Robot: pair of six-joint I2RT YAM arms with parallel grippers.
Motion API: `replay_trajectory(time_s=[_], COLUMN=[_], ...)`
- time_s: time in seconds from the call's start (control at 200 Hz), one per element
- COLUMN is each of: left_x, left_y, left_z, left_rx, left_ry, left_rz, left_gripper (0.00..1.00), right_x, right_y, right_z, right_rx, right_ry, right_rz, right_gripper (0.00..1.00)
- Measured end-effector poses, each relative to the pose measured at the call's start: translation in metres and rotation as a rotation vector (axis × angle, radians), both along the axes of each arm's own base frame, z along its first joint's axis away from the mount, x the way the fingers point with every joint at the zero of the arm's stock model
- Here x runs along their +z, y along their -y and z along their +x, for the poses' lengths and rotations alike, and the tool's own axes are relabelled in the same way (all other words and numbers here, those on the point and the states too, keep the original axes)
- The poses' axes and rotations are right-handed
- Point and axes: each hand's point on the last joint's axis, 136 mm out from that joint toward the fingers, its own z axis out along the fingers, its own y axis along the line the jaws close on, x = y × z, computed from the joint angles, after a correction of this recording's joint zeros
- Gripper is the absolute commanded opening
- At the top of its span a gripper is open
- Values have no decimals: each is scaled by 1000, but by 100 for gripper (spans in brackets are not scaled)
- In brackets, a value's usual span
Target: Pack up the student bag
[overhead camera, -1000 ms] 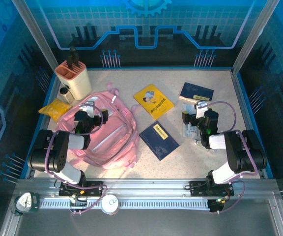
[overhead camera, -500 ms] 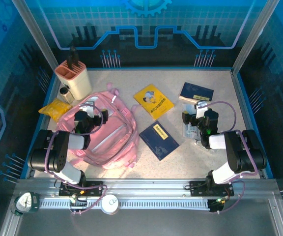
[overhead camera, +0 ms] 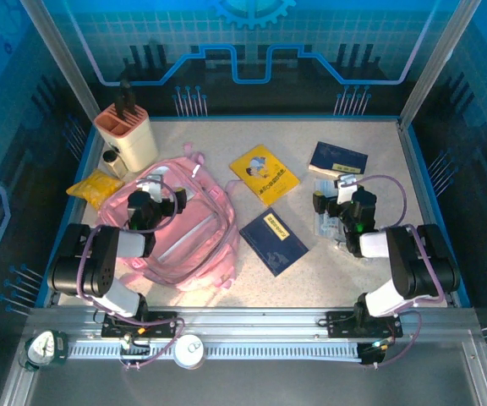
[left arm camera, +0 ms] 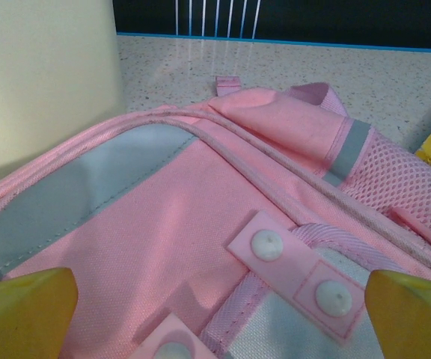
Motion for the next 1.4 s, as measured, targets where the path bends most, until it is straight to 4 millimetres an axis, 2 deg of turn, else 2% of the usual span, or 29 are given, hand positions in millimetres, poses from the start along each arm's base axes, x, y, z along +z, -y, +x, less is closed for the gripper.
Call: replay_trajectory(time_s=[0.125,0.375,0.53,0.625,0.715,0.886,0.996,1.116,1.276,1.401], left_x=[18,81,112,130,135,125,107,90,84,74], left_y=[0,0,1,2,2,4,9,10,10,9], left_z=[-6,-19,-31,-40,-50,-70,-86,-109,-145,-167], left_rx=[0,22,56,67,90,138,166,225,302,362], left_ry=[30,92,95,109,112,31,-73,-181,-294,-401], left_rz=[-1,-74,-200,-285,-368,-513,-599,-669,-725,-731], left_gripper=[99,99,99,99,99,99,99,99,99,99], right_x=[20,81,107,113,105,78,71,62,45,36], right_y=[-2,-3,14,32,45,37,19,-14,-65,-118], right_z=[-7,-8,-16,-28,-40,-51,-55,-58,-68,-75], right_rx=[13,1,-109,-193,-268,-288,-245,-157,-23,121], right_ry=[37,81,61,57,14,-154,-249,-354,-502,-601], right_rz=[3,69,224,340,444,517,535,533,507,479], right_gripper=[100,100,100,100,100,100,100,100,100,100])
